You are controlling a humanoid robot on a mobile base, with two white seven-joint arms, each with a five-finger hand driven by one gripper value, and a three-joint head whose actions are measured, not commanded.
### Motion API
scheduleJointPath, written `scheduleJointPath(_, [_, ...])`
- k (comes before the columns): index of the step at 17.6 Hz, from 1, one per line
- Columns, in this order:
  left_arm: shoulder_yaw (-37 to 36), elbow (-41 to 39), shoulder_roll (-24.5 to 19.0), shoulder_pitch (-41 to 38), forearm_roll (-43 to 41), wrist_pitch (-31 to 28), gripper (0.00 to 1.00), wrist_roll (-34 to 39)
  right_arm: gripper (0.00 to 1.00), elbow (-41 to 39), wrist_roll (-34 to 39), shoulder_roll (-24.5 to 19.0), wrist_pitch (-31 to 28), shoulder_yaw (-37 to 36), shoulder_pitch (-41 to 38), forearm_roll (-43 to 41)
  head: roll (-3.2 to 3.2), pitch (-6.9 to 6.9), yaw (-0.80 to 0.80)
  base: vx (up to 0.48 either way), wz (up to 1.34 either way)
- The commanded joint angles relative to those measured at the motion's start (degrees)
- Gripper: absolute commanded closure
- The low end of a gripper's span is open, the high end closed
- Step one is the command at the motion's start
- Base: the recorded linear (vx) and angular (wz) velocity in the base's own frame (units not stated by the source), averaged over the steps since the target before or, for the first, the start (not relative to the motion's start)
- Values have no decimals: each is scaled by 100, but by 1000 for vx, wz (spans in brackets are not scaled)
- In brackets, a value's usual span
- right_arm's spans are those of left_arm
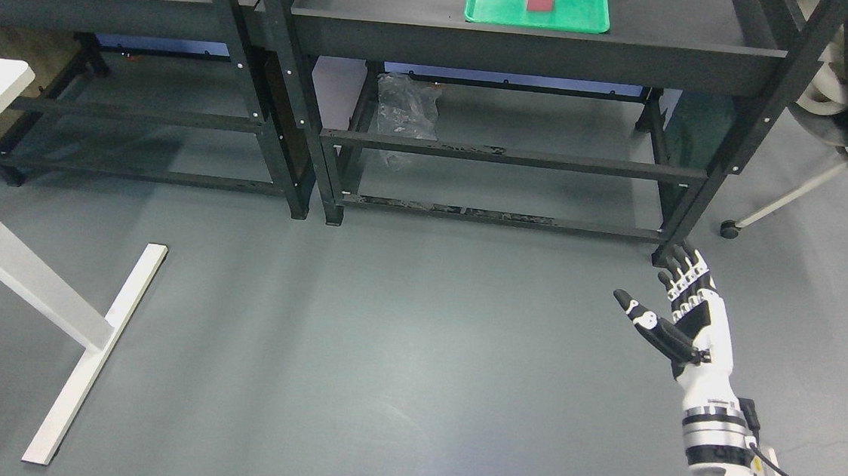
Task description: Pick pink block from left shelf to tray
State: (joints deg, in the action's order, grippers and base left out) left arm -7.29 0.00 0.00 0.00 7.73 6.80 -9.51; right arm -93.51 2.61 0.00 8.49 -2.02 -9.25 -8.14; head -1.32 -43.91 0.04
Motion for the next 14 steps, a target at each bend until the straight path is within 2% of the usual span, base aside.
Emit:
scheduleJointPath(1, [0, -100, -100, -114, 0, -3, 0, 2, 0, -1, 3, 100, 3, -9, 20, 57, 0, 0, 0, 0, 0])
scheduleJointPath(5, [0, -100, -100, -114, 0, -3, 0, 2, 1, 8, -14, 100, 3, 0, 64, 768, 0, 0, 0, 0, 0])
scheduleJointPath(9, [0, -100, -100, -114, 0, -3, 0, 2, 1, 8, -14, 100, 108, 8, 81, 1093, 0, 0, 0, 3, 0])
scheduleJointPath(14, [0, -100, -100, -114, 0, -3, 0, 2, 1, 8, -295, 100, 390, 0, 90, 2165, 0, 0, 0, 17, -1])
